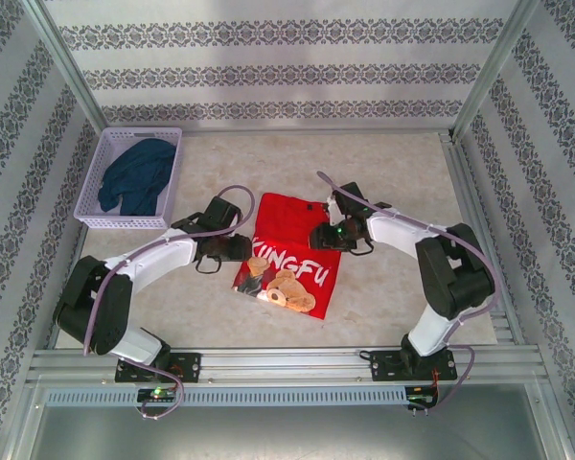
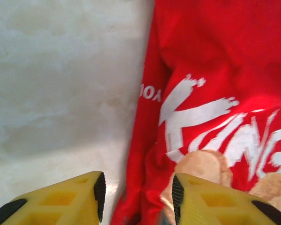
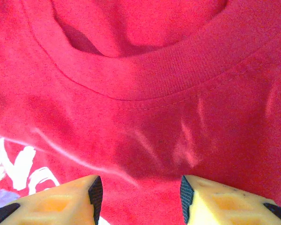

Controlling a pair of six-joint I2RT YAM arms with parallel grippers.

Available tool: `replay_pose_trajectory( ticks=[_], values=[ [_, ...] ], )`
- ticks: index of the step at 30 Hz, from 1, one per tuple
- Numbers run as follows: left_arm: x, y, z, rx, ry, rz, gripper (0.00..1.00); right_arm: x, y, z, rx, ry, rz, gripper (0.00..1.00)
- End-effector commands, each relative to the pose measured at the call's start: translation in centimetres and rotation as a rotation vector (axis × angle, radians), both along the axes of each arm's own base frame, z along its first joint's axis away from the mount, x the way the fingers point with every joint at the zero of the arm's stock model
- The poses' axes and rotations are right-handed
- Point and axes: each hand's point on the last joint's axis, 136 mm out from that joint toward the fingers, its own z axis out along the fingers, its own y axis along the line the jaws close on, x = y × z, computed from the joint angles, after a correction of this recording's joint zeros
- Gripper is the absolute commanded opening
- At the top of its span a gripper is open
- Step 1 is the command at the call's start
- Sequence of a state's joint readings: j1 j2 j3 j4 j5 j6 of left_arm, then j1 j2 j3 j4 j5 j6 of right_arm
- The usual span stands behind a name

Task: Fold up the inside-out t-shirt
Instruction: Smooth out the T-shirt at the center of the table, then rotate the T-shirt at the center of the table.

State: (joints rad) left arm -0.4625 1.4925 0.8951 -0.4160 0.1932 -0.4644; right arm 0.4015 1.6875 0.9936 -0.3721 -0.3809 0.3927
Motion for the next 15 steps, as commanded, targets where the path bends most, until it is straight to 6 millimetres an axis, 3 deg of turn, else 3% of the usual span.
replay_pose_trajectory(
  ticks=[1, 5, 8, 10, 15],
  values=[
    [2.1, -2.2, 1.5, -0.093, -0.034, -0.041, 0.44, 0.8, -0.9, 2.4, -0.022, -0.081, -0.020, 0.50],
    [3.7, -4.9, 2.4, -0.187, -0.047, -0.099, 0.43, 1.7, -3.2, 2.5, -0.026, -0.100, -0.114, 0.50],
    [4.8, -6.8, 3.1, -0.257, -0.055, -0.137, 0.43, 3.0, -3.2, 2.3, -0.006, -0.112, -0.129, 0.50],
    [5.5, -7.1, 2.1, -0.250, -0.033, -0.137, 0.43, 3.8, -2.8, 1.6, -0.006, -0.094, -0.132, 0.50],
    [5.7, -5.8, -2.5, -0.119, 0.090, -0.093, 0.41, 5.4, -3.9, -1.0, -0.052, -0.023, -0.179, 0.48]
  ],
)
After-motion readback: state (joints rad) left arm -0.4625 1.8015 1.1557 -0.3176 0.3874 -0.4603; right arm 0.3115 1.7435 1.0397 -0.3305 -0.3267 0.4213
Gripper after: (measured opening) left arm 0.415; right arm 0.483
